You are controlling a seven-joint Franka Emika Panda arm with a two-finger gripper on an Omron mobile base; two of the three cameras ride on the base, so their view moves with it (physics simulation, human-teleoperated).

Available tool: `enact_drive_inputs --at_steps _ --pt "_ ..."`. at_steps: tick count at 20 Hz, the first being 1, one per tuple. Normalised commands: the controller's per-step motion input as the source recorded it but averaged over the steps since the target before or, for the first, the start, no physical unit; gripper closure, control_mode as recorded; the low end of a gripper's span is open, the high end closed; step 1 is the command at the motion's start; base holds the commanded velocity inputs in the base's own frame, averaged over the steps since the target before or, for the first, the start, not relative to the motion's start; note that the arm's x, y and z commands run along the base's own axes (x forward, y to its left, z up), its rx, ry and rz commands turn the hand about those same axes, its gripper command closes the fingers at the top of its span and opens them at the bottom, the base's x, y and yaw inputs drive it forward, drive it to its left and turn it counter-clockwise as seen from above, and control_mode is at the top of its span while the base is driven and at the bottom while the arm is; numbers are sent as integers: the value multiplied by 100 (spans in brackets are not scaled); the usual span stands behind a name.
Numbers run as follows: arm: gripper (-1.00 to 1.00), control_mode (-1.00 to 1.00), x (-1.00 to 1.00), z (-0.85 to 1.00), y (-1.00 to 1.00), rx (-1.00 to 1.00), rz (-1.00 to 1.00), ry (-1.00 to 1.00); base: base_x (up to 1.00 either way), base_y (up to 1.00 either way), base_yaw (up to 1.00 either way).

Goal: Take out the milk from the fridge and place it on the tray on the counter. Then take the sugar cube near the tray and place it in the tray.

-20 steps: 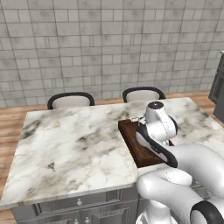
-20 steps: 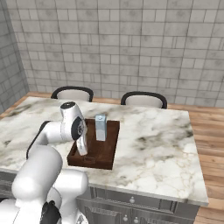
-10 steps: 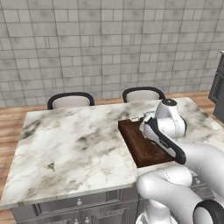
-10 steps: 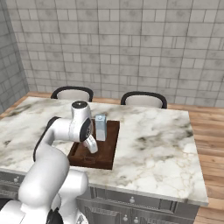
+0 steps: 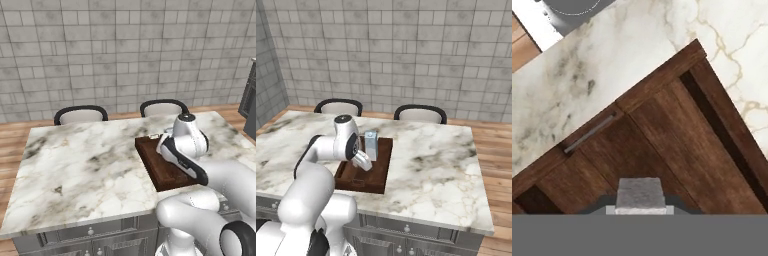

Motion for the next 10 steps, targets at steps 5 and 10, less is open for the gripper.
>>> enact_drive_inputs --at_steps 5,10 --pt "100 -100 5 -31 0 0 16 9 0 0 0" --pt "100 -100 2 -19 0 1 13 2 0 0 0"
